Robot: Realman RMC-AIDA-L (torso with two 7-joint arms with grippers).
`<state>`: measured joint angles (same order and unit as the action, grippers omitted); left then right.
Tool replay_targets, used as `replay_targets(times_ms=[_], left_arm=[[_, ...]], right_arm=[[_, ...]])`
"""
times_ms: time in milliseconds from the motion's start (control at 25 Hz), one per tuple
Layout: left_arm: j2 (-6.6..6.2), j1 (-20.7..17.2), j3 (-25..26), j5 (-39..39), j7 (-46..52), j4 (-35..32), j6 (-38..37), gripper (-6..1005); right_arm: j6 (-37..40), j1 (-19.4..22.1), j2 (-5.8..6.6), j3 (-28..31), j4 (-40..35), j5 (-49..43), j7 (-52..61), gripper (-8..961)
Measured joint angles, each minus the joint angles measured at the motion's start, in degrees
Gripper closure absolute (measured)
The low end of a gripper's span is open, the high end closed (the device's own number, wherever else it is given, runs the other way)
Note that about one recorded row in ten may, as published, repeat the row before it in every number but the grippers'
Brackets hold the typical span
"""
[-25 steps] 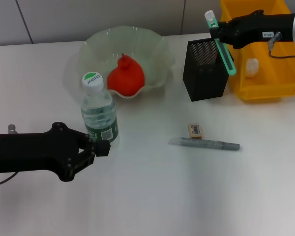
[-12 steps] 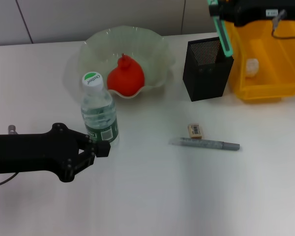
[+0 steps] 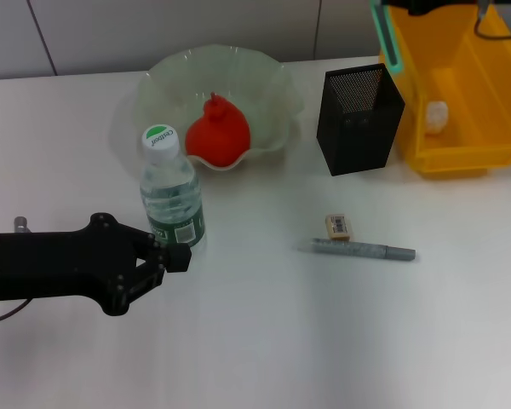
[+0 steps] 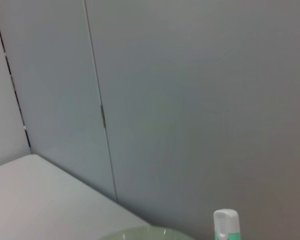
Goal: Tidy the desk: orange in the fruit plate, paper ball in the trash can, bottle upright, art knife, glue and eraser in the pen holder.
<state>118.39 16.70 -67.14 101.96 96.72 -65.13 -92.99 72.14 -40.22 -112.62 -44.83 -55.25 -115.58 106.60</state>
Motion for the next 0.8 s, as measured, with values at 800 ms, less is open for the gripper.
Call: replay_targets(times_ms=[800], left_arm=[[0.0, 0.4, 0.0, 0.0, 0.0, 0.1, 0.1, 1000]], right_arm=[[-0.7, 0.7, -0.05, 1.7, 7.7, 0.3, -6.3, 789]])
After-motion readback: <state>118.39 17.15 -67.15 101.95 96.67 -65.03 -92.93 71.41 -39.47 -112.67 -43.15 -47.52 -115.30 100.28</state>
